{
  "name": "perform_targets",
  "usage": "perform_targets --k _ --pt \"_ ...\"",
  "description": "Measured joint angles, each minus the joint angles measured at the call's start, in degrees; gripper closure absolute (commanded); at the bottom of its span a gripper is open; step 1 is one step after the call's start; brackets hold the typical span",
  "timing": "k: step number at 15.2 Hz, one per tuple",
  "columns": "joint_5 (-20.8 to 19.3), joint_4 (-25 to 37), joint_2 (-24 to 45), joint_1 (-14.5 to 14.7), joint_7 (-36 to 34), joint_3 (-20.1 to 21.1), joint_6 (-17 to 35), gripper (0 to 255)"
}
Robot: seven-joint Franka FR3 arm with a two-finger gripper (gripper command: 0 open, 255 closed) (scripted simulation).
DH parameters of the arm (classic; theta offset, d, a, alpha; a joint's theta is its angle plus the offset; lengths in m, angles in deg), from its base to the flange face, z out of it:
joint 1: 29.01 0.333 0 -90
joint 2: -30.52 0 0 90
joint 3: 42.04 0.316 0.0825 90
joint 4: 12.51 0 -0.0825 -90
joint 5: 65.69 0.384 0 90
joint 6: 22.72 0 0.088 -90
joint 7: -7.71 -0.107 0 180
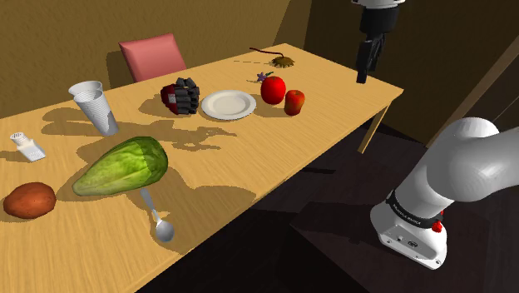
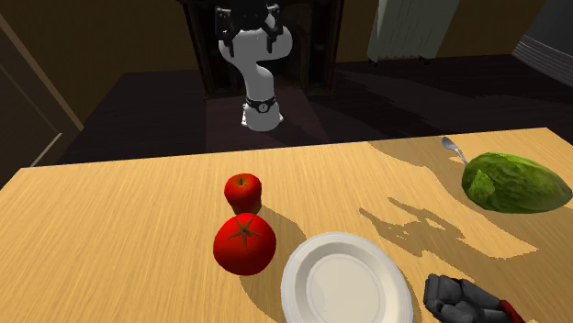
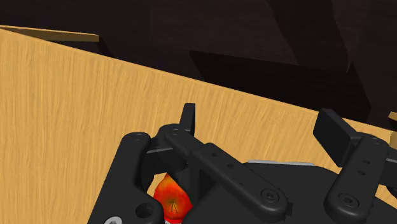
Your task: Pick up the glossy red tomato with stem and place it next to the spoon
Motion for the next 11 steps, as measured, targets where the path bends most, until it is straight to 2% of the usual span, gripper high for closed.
perform_targets --k 4,11 --pt "0.6 1.4 4.2 -0.2 -1.8 0.2 2.9 0" --pt "1.9 9.0 18.9 -1.1 -7.0 0.4 10.7 0"
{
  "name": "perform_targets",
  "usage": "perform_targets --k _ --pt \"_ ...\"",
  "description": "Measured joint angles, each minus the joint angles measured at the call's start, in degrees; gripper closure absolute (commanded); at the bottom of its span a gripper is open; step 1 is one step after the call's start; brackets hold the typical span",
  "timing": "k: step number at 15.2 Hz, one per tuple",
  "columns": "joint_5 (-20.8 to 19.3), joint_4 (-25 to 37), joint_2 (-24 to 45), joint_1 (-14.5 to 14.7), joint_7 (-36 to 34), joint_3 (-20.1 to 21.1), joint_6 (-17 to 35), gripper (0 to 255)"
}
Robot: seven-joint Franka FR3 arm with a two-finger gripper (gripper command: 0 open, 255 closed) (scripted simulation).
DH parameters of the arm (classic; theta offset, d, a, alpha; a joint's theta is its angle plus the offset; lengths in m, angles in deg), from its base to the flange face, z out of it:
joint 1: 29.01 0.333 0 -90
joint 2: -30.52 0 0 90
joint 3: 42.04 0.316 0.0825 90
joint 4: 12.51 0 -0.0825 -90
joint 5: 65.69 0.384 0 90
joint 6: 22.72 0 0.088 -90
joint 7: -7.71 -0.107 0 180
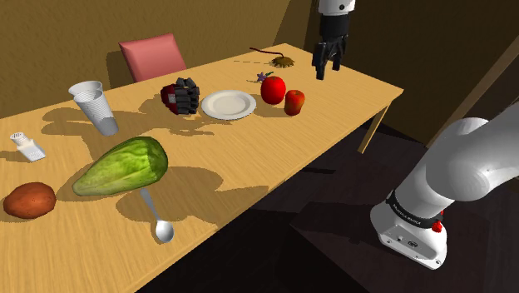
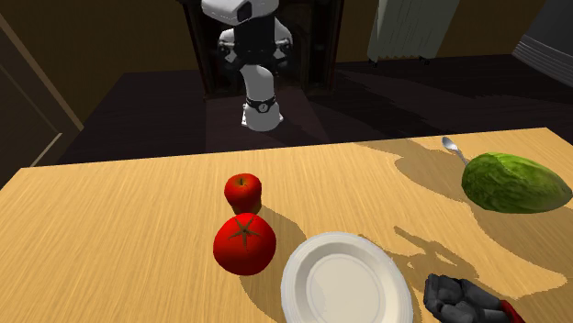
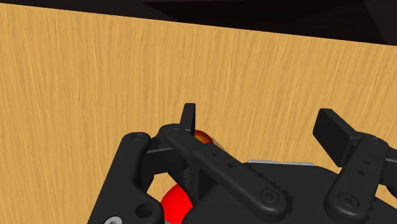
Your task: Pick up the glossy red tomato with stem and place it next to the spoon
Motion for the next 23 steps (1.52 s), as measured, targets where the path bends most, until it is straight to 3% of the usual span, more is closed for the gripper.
perform_targets --k 9,15,21,23 --pt "1.7 15.0 19.8 -1.2 -5.6 -0.7 5.7 0" --pt "3.1 28.4 33.1 -1.8 -9.2 -1.4 6.4 0" --pt "4.9 46.7 47.7 -3.6 -11.6 -2.5 3.4 0" --pt "5.3 49.6 50.2 -3.9 -12.0 -2.6 3.0 0"
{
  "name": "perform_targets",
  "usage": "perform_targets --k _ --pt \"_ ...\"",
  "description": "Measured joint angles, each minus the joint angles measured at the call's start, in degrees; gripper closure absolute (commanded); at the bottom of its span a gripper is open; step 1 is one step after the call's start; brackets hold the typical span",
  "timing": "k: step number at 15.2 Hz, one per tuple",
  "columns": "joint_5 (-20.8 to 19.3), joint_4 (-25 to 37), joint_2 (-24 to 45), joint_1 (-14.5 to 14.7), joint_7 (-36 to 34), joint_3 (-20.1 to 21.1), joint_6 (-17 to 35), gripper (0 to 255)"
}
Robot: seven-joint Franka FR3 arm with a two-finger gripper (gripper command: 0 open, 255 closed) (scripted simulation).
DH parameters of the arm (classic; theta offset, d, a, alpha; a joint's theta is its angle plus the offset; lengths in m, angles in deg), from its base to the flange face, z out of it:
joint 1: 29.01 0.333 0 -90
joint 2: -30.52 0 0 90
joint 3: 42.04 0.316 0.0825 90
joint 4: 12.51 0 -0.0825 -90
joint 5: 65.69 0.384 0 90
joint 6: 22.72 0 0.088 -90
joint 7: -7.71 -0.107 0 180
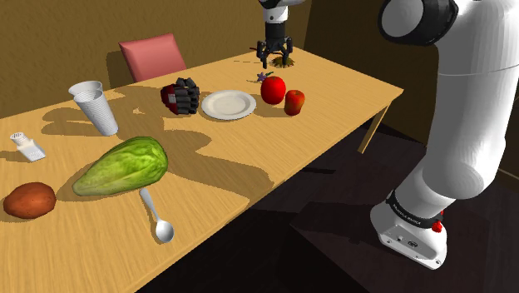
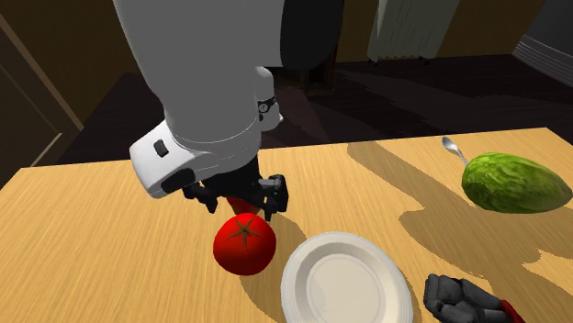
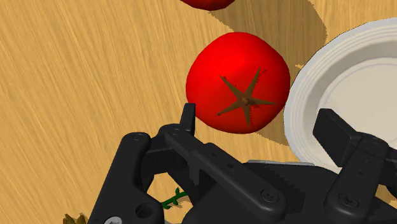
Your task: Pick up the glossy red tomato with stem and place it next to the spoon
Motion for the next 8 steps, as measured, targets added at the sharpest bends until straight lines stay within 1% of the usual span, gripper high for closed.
perform_targets --k 2,6,8 --pt "0.1 -0.2 0.7 0.0 -0.1 0.0 0.9 0" --pt "0.1 -3.2 0.8 0.1 -0.3 0.0 4.1 0" --pt "0.1 -4.1 0.8 0.1 -0.2 0.0 4.9 0"
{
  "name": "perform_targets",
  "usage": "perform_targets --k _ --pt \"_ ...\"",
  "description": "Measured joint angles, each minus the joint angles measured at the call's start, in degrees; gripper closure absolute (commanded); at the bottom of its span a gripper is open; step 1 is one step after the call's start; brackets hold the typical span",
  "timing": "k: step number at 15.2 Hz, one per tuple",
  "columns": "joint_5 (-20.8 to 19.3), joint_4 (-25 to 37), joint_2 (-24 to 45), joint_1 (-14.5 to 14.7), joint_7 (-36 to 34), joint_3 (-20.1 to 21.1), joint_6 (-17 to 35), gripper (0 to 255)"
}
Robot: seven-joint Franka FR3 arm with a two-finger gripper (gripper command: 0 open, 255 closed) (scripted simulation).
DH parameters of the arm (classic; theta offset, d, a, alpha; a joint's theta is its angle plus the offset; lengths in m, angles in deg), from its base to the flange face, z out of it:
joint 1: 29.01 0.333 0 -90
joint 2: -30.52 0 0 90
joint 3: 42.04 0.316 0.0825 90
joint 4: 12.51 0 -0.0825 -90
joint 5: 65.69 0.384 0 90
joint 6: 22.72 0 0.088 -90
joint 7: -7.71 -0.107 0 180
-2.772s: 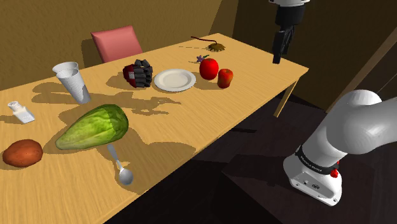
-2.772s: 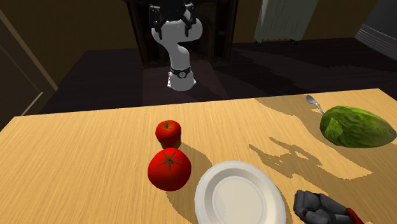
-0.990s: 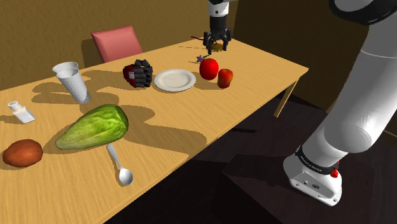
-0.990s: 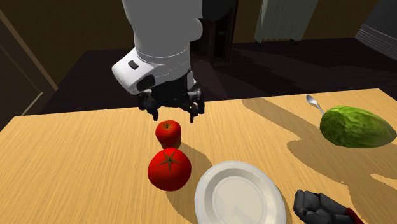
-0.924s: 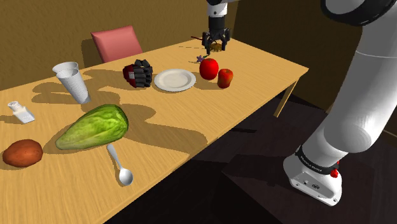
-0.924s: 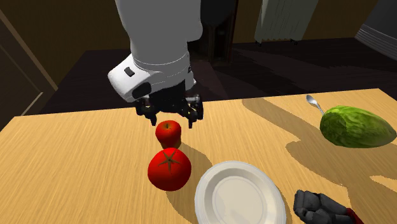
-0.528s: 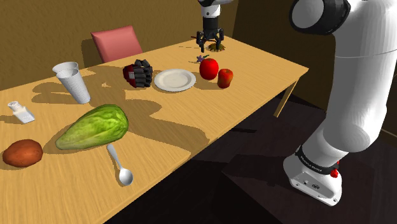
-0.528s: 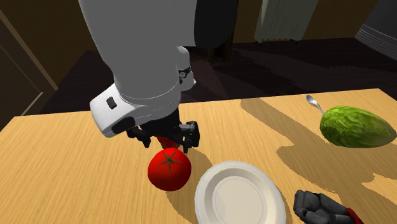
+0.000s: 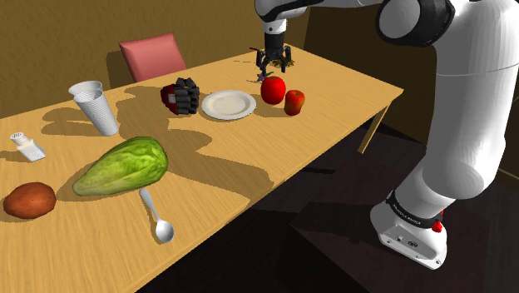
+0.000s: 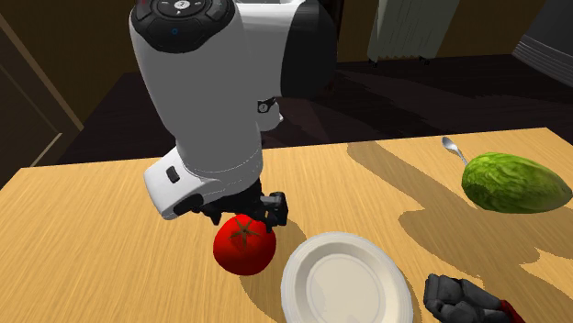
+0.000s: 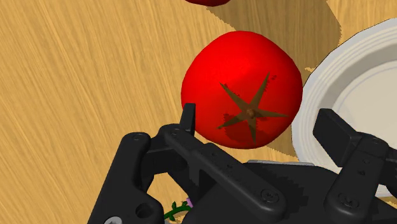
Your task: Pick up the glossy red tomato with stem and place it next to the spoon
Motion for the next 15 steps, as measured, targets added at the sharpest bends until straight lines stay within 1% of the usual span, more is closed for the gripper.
perform_targets --k 5,6,15 --pt "0.0 -0.5 -0.1 0.0 0.0 0.0 0.4 0" --pt "0.0 -0.5 -0.1 0.0 0.0 0.0 0.4 255" --pt "0.0 -0.4 -0.2 0.0 0.0 0.0 0.4 255"
